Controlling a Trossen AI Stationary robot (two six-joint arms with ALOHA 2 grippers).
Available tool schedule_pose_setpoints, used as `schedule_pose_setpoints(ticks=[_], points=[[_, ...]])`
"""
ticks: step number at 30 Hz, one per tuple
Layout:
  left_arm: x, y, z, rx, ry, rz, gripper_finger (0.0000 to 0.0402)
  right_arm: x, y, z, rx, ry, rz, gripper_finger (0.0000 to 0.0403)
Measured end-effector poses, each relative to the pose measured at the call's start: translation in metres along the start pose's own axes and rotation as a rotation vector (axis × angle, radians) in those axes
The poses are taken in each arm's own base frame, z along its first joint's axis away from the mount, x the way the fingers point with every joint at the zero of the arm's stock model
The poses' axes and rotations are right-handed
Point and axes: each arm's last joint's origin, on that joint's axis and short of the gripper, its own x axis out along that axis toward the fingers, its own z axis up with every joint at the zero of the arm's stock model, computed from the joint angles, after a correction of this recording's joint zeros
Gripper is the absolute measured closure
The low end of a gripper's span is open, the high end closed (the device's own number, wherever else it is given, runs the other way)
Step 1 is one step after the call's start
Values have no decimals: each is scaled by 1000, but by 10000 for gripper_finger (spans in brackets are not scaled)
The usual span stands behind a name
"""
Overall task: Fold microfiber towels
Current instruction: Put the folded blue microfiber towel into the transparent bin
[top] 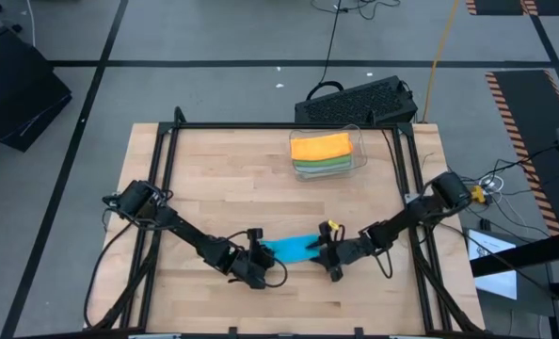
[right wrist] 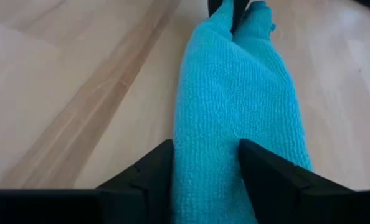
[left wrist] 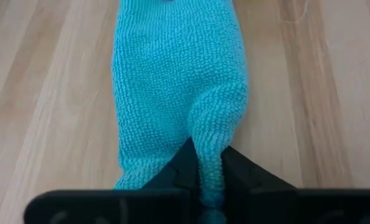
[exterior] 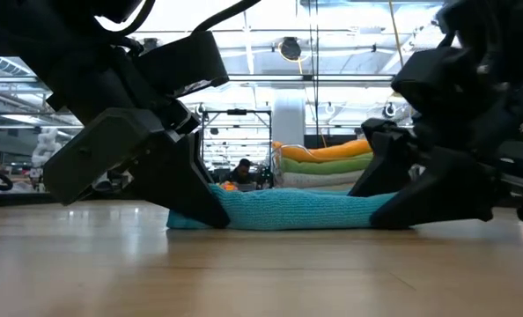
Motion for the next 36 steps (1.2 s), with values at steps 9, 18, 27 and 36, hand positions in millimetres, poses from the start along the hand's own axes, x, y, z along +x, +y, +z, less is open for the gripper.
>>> schedule_pose_setpoints(ticks=[9,18,27,36], points=[[-3,2,3,41,-16,-4,368,3,-4,-15,39,33,4,368],[-22,44,31,146,-65,21,382,-16,-33,3,44,22,-46,391],[-20,120,59,266,-149,165,384,-76,-107,24,4,22,-269,393],[-27,196,87,415,-324,410,375,-125,-171,21,-91,9,-547,393]])
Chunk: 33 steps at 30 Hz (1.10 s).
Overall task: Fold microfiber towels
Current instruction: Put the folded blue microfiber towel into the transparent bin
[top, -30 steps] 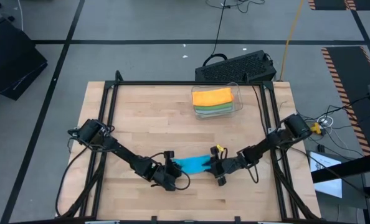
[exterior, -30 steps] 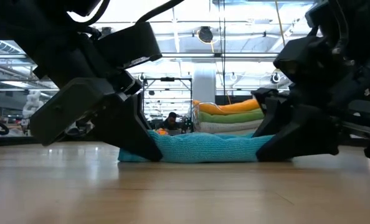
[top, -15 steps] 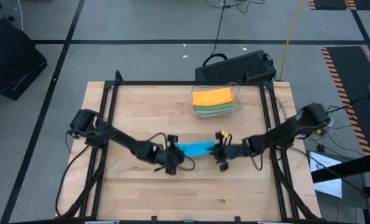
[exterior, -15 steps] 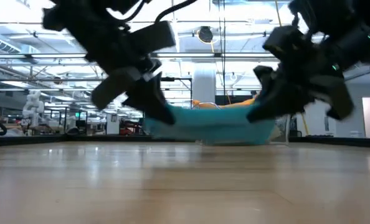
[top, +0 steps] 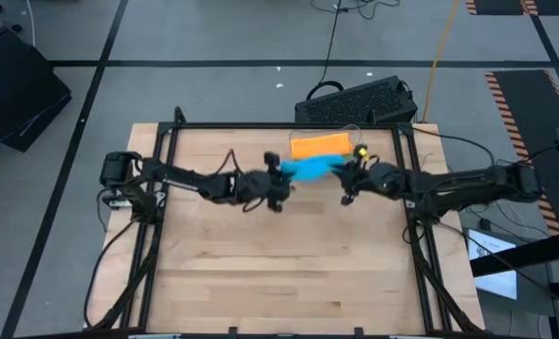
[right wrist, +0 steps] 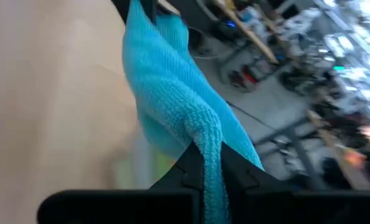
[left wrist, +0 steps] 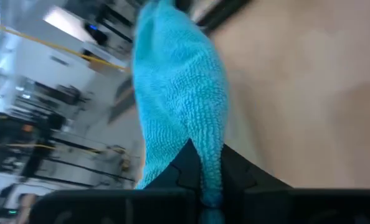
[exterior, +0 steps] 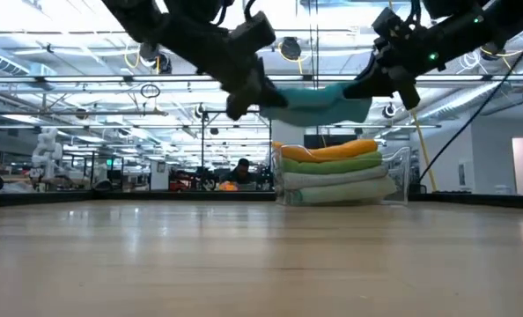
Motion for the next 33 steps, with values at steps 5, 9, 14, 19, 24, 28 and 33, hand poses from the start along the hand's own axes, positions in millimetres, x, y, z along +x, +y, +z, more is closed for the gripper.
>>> schedule_pose_setpoints(ticks=[5,9,14,19,24,28,33], points=[[16,33,-19,40,-33,58,384,3,-25,-13,-59,21,-60,393],[29,55,-32,30,-92,57,377,10,-40,-26,-102,65,-93,393],[51,72,-36,64,-97,59,382,13,-60,-42,-134,125,-165,393],[71,79,-39,65,-64,22,379,13,-75,-54,-135,131,-189,394],[77,81,-48,62,-36,27,379,18,-81,-65,-143,147,-173,394],[78,83,-55,46,2,12,383,27,-81,-73,-145,162,-147,394],[79,86,-60,68,24,9,378,38,-79,-80,-171,185,-144,394]])
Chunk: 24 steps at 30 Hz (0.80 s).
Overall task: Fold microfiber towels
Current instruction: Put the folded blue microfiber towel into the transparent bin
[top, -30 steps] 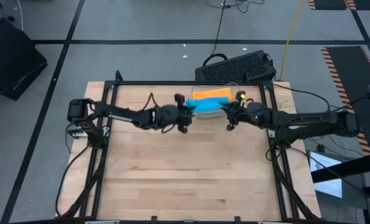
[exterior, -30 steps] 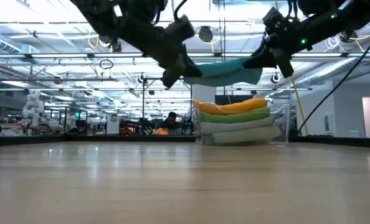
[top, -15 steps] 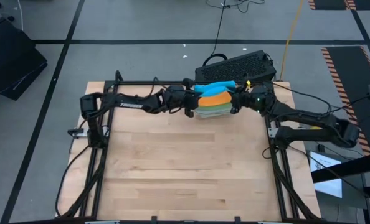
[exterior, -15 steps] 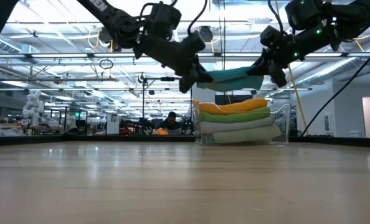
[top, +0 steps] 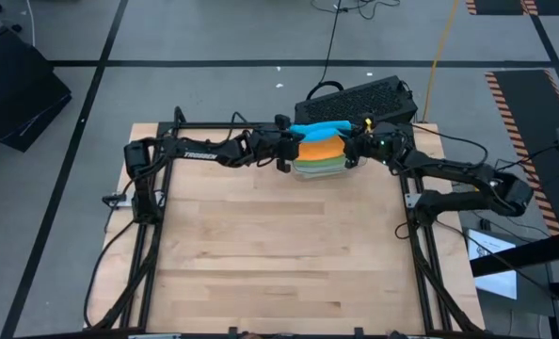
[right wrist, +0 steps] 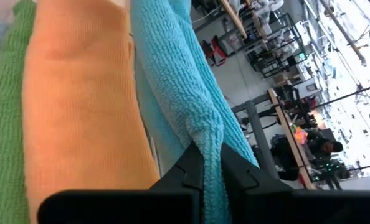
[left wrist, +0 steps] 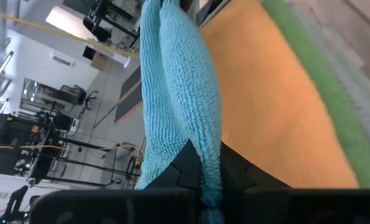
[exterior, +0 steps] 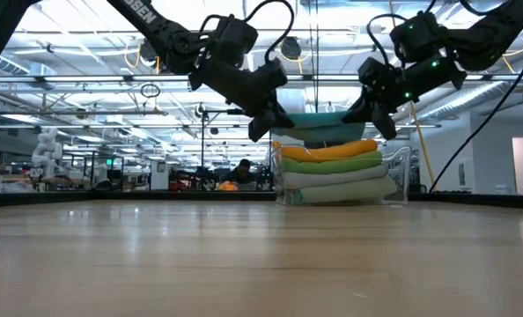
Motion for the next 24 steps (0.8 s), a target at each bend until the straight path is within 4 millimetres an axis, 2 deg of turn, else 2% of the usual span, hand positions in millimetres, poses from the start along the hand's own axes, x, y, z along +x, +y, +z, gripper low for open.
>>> schedule_pose_setpoints(ticks=[6,15,24], points=[[1,0,-3,3,7,-20,382,2,3,-2,-9,29,13,394],[8,-10,-6,13,0,-52,371,-1,6,-5,-18,70,57,383],[9,-11,-12,-52,-5,-114,367,-2,9,-7,27,63,112,380]])
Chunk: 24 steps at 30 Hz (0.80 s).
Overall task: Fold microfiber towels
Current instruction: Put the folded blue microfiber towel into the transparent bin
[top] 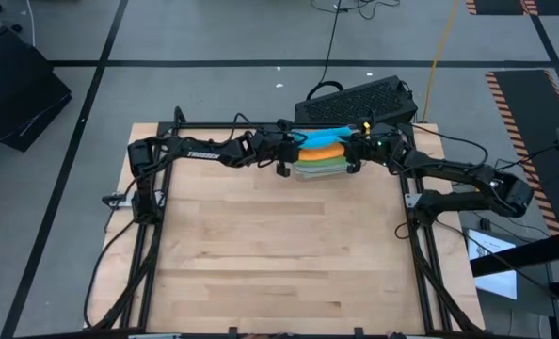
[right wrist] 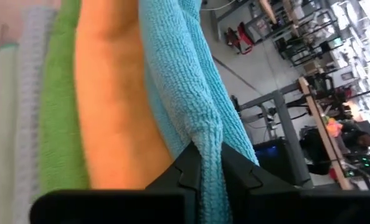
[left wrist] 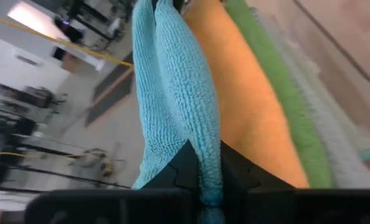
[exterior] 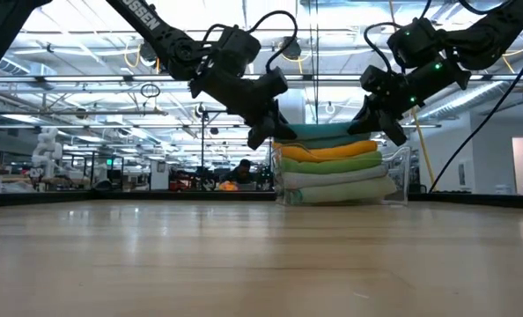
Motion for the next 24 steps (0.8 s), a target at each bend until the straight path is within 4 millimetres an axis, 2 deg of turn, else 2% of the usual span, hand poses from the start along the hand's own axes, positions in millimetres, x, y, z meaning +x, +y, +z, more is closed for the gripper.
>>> schedule_pose_setpoints(ticks=[6,13,18,24], points=[[0,-2,-8,-89,-2,-81,316,0,2,-5,17,73,7,365],[0,-1,-7,-175,-10,-73,242,0,2,-8,63,68,26,321],[-3,1,-3,-205,-31,-70,226,0,3,-6,72,27,53,289],[-27,18,8,-282,-49,-84,225,0,3,-6,112,10,67,260]])
